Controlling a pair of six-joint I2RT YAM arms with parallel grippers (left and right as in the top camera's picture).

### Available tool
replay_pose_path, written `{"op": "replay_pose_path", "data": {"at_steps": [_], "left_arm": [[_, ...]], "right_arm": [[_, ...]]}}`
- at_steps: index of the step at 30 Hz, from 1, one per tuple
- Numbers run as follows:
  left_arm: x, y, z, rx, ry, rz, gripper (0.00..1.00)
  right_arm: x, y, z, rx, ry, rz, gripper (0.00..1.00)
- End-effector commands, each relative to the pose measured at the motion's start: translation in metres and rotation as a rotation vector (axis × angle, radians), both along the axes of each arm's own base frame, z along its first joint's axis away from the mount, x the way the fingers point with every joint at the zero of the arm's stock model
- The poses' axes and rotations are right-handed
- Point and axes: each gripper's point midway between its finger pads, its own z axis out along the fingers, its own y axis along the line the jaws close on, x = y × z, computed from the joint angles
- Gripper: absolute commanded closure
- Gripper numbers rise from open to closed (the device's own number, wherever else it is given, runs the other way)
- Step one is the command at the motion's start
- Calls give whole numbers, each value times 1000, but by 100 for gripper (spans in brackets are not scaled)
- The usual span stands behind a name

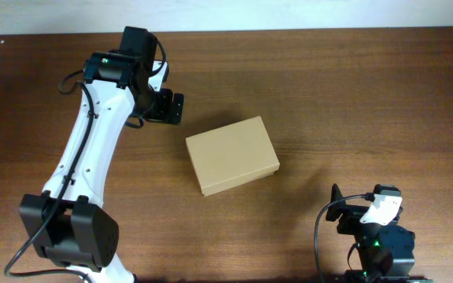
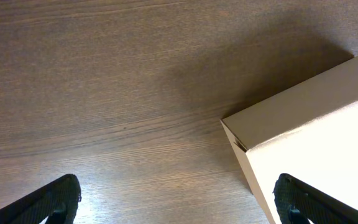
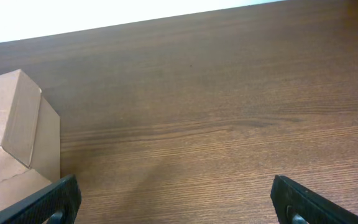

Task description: Pack container

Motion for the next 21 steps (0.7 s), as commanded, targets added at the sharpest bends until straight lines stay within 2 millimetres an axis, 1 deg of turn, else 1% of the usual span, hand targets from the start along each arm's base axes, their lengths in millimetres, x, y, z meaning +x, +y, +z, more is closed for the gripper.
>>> {"op": "replay_pose_path", "data": {"at_steps": [1, 7, 19, 21], "left_arm": [[0, 2, -1, 7, 0, -8, 1], [0, 2, -1, 7, 0, -9, 1], [0, 2, -1, 7, 0, -9, 1], [-1, 1, 4, 5, -12, -11, 1]], "right_arm": [[-2, -4, -4, 0, 10, -21, 1], [-4, -4, -9, 1, 29, -21, 1], [-4, -4, -9, 1, 29, -21, 1], [-4, -4, -9, 1, 29, -21, 1]]}}
